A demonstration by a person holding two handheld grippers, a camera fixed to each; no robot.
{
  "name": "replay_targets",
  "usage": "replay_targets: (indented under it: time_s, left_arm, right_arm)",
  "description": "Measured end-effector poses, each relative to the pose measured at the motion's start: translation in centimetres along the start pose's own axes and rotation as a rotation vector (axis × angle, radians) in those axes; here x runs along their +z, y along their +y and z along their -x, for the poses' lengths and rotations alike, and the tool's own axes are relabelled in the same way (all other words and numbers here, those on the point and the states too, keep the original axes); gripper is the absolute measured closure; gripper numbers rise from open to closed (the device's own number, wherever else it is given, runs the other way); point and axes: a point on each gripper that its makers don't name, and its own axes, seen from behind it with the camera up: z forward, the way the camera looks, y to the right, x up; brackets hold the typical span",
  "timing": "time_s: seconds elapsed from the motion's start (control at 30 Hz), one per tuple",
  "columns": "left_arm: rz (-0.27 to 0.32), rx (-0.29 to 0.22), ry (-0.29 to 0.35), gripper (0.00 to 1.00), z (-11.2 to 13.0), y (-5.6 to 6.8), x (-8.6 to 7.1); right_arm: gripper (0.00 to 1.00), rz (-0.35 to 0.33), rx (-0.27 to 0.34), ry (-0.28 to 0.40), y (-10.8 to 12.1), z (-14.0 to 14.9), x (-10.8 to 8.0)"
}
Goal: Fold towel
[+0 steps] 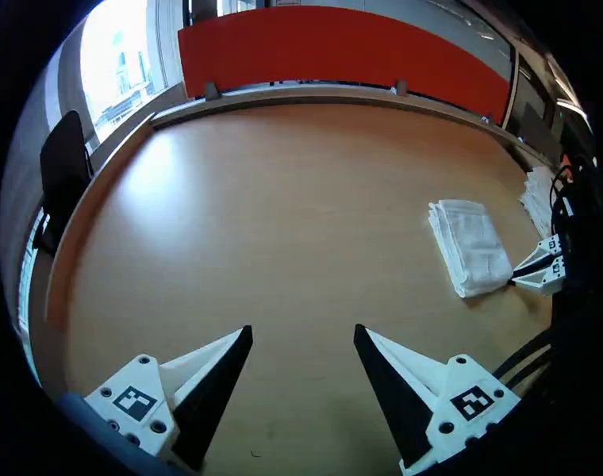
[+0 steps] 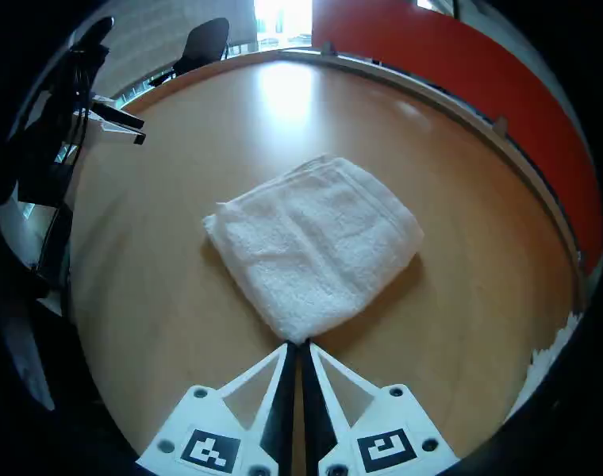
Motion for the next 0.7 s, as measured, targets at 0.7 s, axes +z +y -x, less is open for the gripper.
replay_targets:
  time_s: [0.7]
  left_arm:
    - [0.005, -0.01, 0.013, 0.05, -0.1, 0.0, -0.4]
  right_arm:
    - [0.96, 0.046, -0.023, 0.135, 1.6, -7.2, -3.0]
